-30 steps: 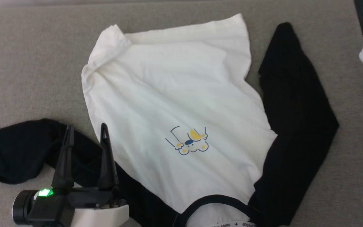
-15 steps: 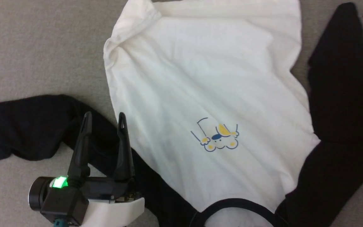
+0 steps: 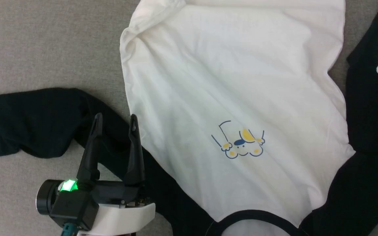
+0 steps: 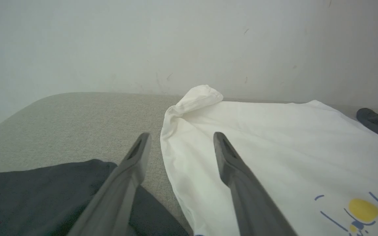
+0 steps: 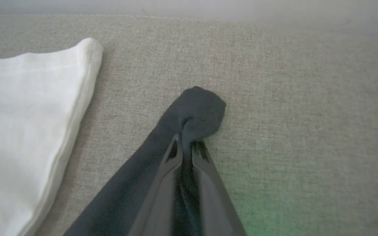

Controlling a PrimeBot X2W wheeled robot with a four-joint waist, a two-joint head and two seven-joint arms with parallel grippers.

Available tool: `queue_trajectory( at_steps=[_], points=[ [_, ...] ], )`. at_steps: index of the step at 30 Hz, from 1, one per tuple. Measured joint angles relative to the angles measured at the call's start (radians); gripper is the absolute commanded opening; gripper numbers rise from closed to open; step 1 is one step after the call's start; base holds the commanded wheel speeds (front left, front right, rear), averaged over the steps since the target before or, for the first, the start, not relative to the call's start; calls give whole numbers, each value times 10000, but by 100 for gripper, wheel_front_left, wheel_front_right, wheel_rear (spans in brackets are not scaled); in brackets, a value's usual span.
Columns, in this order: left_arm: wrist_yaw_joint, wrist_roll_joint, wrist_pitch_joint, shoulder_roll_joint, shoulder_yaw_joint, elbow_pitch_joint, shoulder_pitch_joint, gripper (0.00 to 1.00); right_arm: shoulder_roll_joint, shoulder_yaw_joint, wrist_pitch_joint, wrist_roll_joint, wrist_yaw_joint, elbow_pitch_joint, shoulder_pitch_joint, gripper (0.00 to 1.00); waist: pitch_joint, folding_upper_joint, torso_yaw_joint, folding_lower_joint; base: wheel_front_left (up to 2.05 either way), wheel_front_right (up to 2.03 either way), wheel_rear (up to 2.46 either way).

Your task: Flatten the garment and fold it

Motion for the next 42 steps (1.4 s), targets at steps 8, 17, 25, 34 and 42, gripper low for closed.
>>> queue_trajectory(
  at_steps=[8,17,25,34,42],
  points=[
    [-90,52,0,-8,27,278,-12,100,-36,44,-617,88,-2,104,204,0,-415,0,-204,1,0,0,0],
    [-88,50,29,140,127,616,275,100,-297,-439,-1338,957,-2,-238,371,0,-1588,0,-457,0,0,0,0],
    [104,17,376,594,504,451,1127,100,-863,-2004,-1745,1845,-2,-1411,1751,0,-2928,0,-720,-1,0,0,0],
    [282,-90,548,767,656,100,1944,100,-1306,-4571,-1829,2159,-2,-2491,4246,0,-4004,0,-1325,-2,0,0,0],
    [366,-245,644,882,729,-23,2293,100,-800,-5655,-2403,2251,-2,-2529,5983,0,-4546,0,-1813,-1,0,0,0]
  ],
)
